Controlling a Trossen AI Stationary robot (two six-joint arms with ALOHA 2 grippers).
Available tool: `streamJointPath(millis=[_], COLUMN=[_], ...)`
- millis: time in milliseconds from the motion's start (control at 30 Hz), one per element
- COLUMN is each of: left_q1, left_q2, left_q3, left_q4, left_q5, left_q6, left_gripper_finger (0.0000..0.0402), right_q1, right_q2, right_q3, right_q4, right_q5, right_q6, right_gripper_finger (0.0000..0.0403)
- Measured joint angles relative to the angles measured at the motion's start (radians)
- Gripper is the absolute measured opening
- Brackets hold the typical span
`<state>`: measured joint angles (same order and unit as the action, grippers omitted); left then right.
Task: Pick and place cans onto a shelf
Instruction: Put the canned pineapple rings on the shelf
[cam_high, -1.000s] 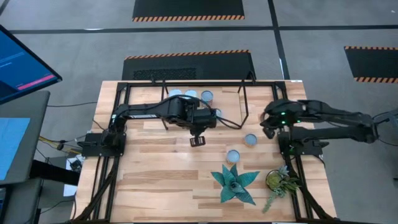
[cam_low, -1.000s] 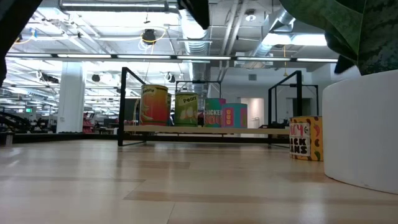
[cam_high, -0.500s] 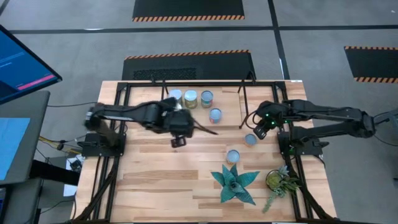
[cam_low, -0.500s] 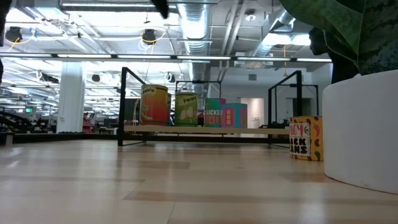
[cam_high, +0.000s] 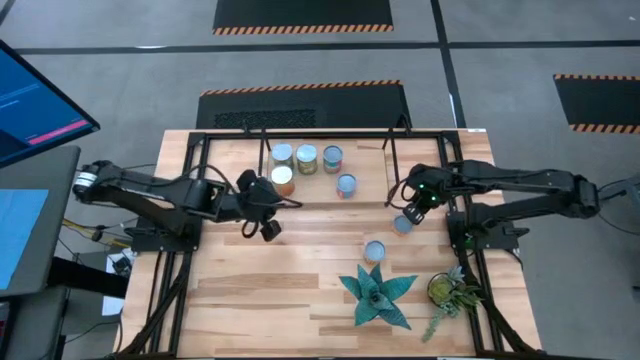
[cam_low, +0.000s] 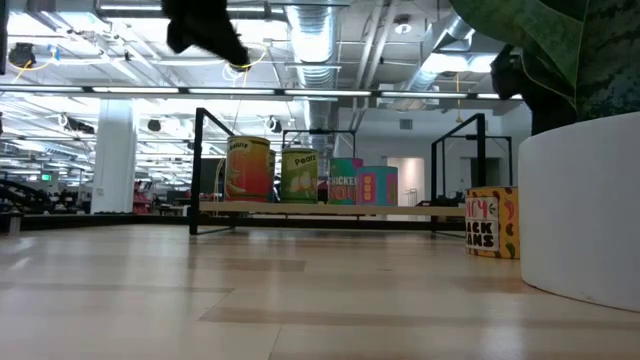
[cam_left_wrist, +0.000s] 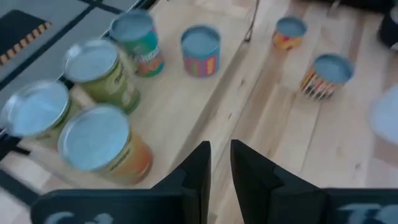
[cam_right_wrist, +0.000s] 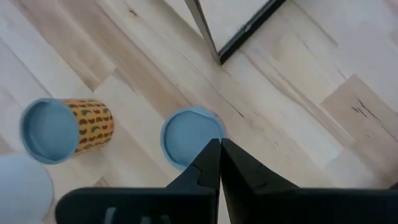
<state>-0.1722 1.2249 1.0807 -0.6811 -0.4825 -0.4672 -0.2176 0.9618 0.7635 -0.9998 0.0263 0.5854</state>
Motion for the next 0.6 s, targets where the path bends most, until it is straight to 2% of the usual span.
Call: streamJointPath(millis=[133,367,600], left_q1=[0.000,0.000,0.000], left_q2=[-0.003,0.019,0.008], left_q3=[-0.049,-0.050,-0.051], left_q4=[-0.007,0.031,0.010], left_q5=[-0.003,0.003,-0.042], left_q6=[-0.008,0.025,0.043], left_gripper_finger=[0.0052,0.0052,0.0052], right_q1=[0.000,0.012,0.052], right_q2=[0.060,0.169,0.220], right_q3=[0.000,0.000,0.000], right_q4=[-0.002,0.024,0.031], right_q5=[0.000,0.012,0.015], right_q6=[0.001,-0.064,-0.095], right_gripper_finger=[0.0038,0.0040,0.0080])
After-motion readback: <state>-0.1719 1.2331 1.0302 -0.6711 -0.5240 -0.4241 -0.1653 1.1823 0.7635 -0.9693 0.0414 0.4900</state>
